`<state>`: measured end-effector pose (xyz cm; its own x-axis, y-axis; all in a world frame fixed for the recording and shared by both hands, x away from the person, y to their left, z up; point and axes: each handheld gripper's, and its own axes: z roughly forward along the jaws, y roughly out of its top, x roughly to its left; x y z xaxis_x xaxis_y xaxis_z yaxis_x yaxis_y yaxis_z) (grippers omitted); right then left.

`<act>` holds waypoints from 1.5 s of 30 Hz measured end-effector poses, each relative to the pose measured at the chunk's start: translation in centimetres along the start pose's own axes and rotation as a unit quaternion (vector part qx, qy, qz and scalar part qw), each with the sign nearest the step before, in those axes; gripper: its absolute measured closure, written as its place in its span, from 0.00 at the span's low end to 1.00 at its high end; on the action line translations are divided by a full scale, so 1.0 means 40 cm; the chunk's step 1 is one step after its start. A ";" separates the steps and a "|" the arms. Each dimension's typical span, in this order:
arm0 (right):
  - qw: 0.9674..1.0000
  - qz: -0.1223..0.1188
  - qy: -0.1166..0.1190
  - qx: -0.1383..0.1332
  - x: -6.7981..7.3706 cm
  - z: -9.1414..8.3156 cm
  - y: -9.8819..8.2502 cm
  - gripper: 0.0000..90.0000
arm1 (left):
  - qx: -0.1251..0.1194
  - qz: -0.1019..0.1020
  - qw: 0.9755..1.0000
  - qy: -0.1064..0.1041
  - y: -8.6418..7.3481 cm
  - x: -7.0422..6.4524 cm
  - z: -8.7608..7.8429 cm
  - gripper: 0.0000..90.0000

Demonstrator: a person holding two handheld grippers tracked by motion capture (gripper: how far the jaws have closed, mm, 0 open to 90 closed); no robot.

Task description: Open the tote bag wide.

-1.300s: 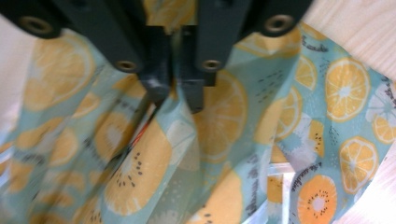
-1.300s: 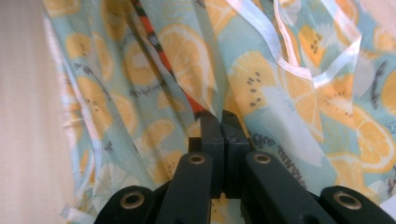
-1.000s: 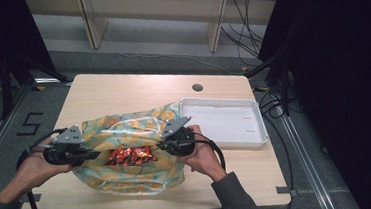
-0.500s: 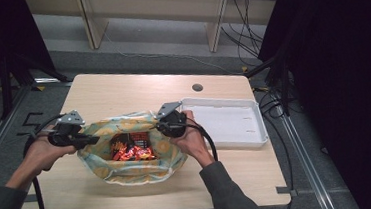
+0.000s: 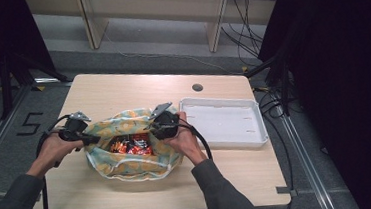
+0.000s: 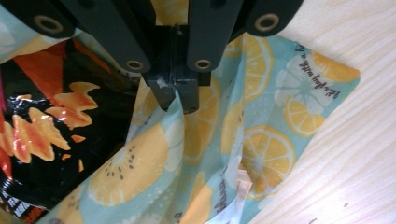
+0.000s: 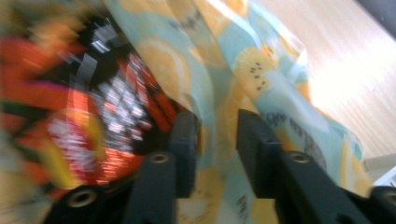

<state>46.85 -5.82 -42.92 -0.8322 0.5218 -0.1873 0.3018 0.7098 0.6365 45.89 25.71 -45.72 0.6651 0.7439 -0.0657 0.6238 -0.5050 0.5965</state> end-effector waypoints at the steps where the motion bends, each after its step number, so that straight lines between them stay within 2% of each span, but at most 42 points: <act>1: 1.000 0.008 0.007 -0.007 0.010 -0.022 0.004 0.75 | 0.004 -0.002 1.000 -0.002 0.001 0.000 -0.002 0.99; 2: 0.999 0.022 0.027 -0.013 0.023 -0.047 0.008 0.75 | -0.001 -0.004 1.000 -0.003 0.001 -0.001 -0.001 0.99; 3: 0.999 0.022 0.027 -0.013 0.023 -0.047 0.008 0.75 | -0.001 -0.004 1.000 -0.003 0.001 -0.001 -0.001 0.99; 4: 0.998 0.006 0.047 -0.043 0.047 -0.075 0.011 0.75 | -0.003 -0.003 1.000 0.001 0.003 -0.003 -0.003 0.99; 5: 0.998 0.006 0.047 -0.043 0.047 -0.075 0.011 0.75 | -0.003 -0.003 1.000 0.001 0.003 -0.003 -0.003 0.99; 6: 0.996 0.005 0.076 -0.046 0.082 -0.099 0.017 0.73 | -0.002 -0.001 1.000 0.000 0.005 -0.004 -0.005 0.99; 7: 0.994 -0.004 0.093 -0.064 0.096 -0.100 0.019 0.73 | 0.000 -0.002 1.000 -0.001 0.006 -0.004 -0.006 0.99; 8: 0.992 0.002 0.112 -0.060 0.113 -0.102 0.021 0.73 | -0.001 -0.006 1.000 -0.001 0.006 -0.006 -0.006 0.99; 9: 0.992 0.002 0.112 -0.060 0.113 -0.102 0.021 0.73 | -0.001 -0.006 1.000 -0.001 0.006 -0.006 -0.006 0.99; 10: 0.990 -0.016 0.129 -0.052 0.141 -0.084 0.024 0.71 | -0.004 -0.002 1.000 -0.001 0.006 -0.006 -0.005 0.99; 11: 0.990 -0.023 0.132 -0.043 0.152 -0.070 0.024 0.70 | -0.003 0.000 1.000 -0.002 0.006 -0.006 -0.005 0.99; 13: 0.989 -0.016 0.142 -0.032 0.172 -0.035 0.022 0.68 | -0.008 -0.003 1.000 -0.004 0.008 -0.010 -0.003 0.99; 15: 0.988 -0.021 0.151 -0.015 0.183 -0.005 0.021 0.70 | -0.006 0.001 1.000 -0.008 0.010 -0.010 -0.004 0.99; 16: 0.987 -0.031 0.157 -0.012 0.188 0.006 0.022 0.75 | -0.005 -0.001 1.000 -0.007 0.012 -0.012 -0.005 0.99; 17: 0.986 -0.040 0.164 -0.010 0.194 0.013 0.022 0.85 | -0.004 0.001 1.000 -0.006 0.013 -0.012 -0.006 0.99; 18: 0.986 -0.040 0.164 -0.010 0.194 0.013 0.022 0.85 | -0.004 0.001 1.000 -0.006 0.013 -0.012 -0.006 0.99; 20: 0.979 -0.065 0.191 -0.012 0.218 0.014 0.022 0.99 | -0.013 -0.007 1.000 -0.013 0.014 -0.009 -0.006 0.99; 21: 0.975 -0.089 0.203 0.002 0.245 0.011 0.022 1.00 | -0.016 -0.008 1.000 -0.009 0.015 -0.009 -0.007 0.99; 22: 0.975 -0.089 0.203 0.002 0.245 0.011 0.022 1.00 | -0.018 -0.012 1.000 -0.008 0.015 -0.009 -0.007 0.99; 24: 0.969 -0.111 0.218 0.016 0.280 0.009 0.018 1.00 | -0.015 -0.010 1.000 -0.005 0.017 -0.012 -0.011 0.99; 25: 0.964 -0.116 0.238 0.037 0.321 0.006 0.006 1.00 | -0.013 -0.003 1.000 -0.004 0.017 -0.013 -0.010 0.99; 26: 0.961 -0.127 0.242 0.038 0.336 0.010 0.000 1.00 | -0.010 0.004 1.000 -0.001 0.017 -0.015 -0.006 0.99; 27: 0.961 -0.127 0.242 0.038 0.336 0.010 0.000 1.00 | -0.010 0.004 1.000 -0.001 0.017 -0.015 -0.006 0.99; 28: 0.957 -0.132 0.253 0.053 0.361 0.017 -0.016 1.00 | -0.020 0.001 1.000 0.003 0.013 -0.016 0.006 0.99; 29: 0.954 -0.145 0.259 0.048 0.366 0.026 -0.022 1.00 | -0.006 0.001 1.000 0.002 0.012 -0.015 0.007 0.99; 30: 0.952 -0.151 0.263 0.051 0.369 0.032 -0.028 1.00 | -0.005 0.003 1.000 0.003 0.009 -0.014 0.013 0.99; 31: 0.951 -0.148 0.266 0.054 0.372 0.036 -0.033 1.00 | 0.003 0.006 1.000 0.006 0.007 -0.014 0.016 0.99; 33: 0.951 -0.140 0.268 0.058 0.371 0.040 -0.036 1.00 | 0.008 0.011 1.000 0.008 0.004 -0.014 0.021 0.99; 34: 0.953 -0.123 0.270 0.058 0.370 0.039 -0.037 0.99 | 0.012 0.013 1.000 0.009 0.005 -0.015 0.019 0.99; 36: 0.957 -0.100 0.269 0.047 0.350 0.030 -0.032 0.91 | -0.008 0.009 1.000 0.017 0.003 -0.021 0.023 0.99; 37: 0.959 -0.094 0.266 0.036 0.335 0.022 -0.028 0.89 | -0.008 0.009 1.000 0.017 0.003 -0.021 0.023 0.99; 38: 0.962 -0.088 0.256 0.030 0.317 0.009 -0.025 0.88 | 0.010 0.021 1.000 0.013 0.005 -0.022 0.016 0.99; 42: 0.975 -0.050 0.217 -0.019 0.238 -0.054 -0.014 0.89 | 0.009 0.030 0.999 0.016 0.007 -0.030 0.013 0.99; 44: 0.984 -0.039 0.175 -0.025 0.197 -0.082 -0.018 0.93 | 0.005 0.033 0.999 0.014 0.006 -0.035 0.013 0.99; 45: 0.988 -0.042 0.146 -0.024 0.175 -0.088 -0.023 0.95 | 0.007 0.027 1.000 0.013 0.008 -0.039 0.012 0.99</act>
<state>39.10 -4.48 -42.18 -0.9539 0.2994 -0.0216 0.2104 0.7181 0.6633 45.25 24.21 -45.81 0.6879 0.7257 -0.0130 0.5922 -0.5509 0.5880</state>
